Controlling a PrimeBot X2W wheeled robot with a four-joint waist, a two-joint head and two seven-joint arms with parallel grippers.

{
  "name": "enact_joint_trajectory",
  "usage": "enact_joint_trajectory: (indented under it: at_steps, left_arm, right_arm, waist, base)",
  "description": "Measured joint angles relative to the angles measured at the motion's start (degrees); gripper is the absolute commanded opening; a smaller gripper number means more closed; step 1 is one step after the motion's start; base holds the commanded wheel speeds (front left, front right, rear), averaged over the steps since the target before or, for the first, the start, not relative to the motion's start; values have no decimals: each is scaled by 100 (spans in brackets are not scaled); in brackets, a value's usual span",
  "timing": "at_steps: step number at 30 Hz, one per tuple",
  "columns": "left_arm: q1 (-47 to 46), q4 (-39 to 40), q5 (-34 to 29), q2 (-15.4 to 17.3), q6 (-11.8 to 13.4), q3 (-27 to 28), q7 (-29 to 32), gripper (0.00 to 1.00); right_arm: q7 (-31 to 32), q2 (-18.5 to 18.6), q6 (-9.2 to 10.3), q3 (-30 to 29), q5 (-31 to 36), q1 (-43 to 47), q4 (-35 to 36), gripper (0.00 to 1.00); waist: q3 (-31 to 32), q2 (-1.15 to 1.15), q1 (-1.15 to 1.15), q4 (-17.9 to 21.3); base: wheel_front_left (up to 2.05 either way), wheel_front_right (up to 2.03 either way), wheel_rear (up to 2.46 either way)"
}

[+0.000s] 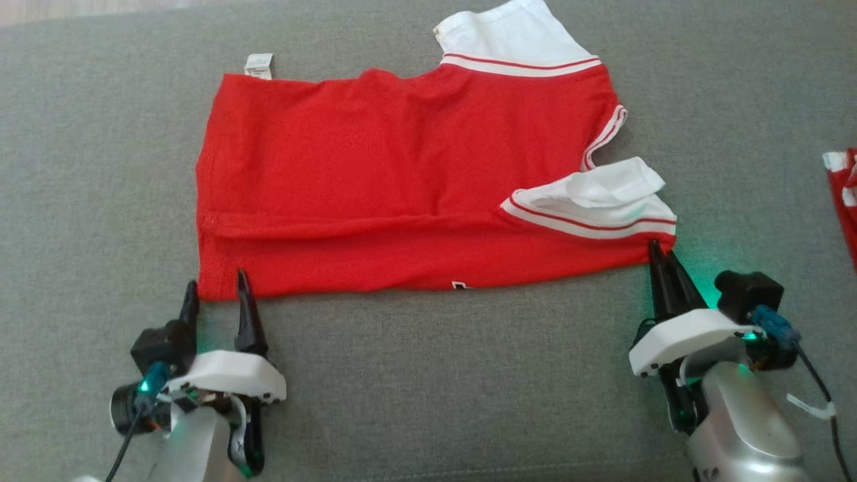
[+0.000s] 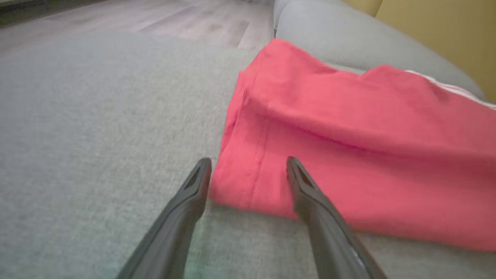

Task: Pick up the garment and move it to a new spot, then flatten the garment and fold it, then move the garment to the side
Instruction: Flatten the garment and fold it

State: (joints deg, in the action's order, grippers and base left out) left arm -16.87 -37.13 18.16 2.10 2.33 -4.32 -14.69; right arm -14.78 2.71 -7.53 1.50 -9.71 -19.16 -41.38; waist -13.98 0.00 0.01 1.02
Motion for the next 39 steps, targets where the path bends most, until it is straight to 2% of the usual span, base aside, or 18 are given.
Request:
enact_joint_trajectory:
  at_steps: [4,5,6,10,14,19,24,30,36,37,38,39]
  left_arm:
    - [-332,-750,158,-1,-36,13,-85,100]
    - [-434,-869,165,-1,-42,20,-89,38]
    - [-525,-969,190,1,-78,15,-103,0]
    - [-642,-1100,222,0,-192,-1,-93,0]
    - [-575,-797,243,-20,-220,83,0,0]
    - [-533,-171,-120,-38,-237,366,0,0]
    - [-349,-107,-313,-51,-305,526,0,0]
    - [675,-288,-158,-65,-382,460,0,0]
    - [1400,-360,205,-65,-213,157,0,0]
    - [1402,-347,235,-65,-170,123,0,25]
    - [1398,-310,261,-59,-118,103,0,80]
    - [1385,-267,261,-45,-58,102,0,100]
  right_arm:
    - [0,1,0,70,-51,-7,140,0]
    - [0,1,0,77,-74,-7,176,0]
    - [0,1,0,79,-112,-7,205,0]
    - [0,1,0,81,-261,-6,399,0]
    - [0,1,0,83,-382,-23,567,0]
    - [1,32,0,13,-497,-269,598,0]
    - [1,137,0,-16,-746,-315,563,0]
    - [2,177,0,22,-1058,660,568,0]
    - [19,177,0,40,-1254,1585,555,0]
    - [19,176,0,46,-1271,1633,559,0]
    - [19,176,0,57,-1291,1634,564,26]
    - [19,179,0,48,-1293,1616,584,100]
  waist:
    - [-62,0,-1,58]
    - [-69,0,-1,66]
    - [-72,0,-1,73]
    - [-30,0,-1,70]
    - [88,0,0,42]
    - [376,0,0,-4]
    - [801,0,-1,-32]
    - [1294,0,-2,-8]
    - [1342,0,-2,70]
    - [1315,0,-2,75]
    - [1276,0,-2,81]
    - [1232,0,-2,86]
  base:
    - [0,0,0]
    - [0,0,0]
    - [0,0,0]
    - [0,0,0]
    - [0,0,0]
    - [0,0,0]
    - [0,0,0]
    - [0,0,0]
    - [0,0,0]
    - [0,0,0]
    - [0,0,0]
    - [0,0,0]
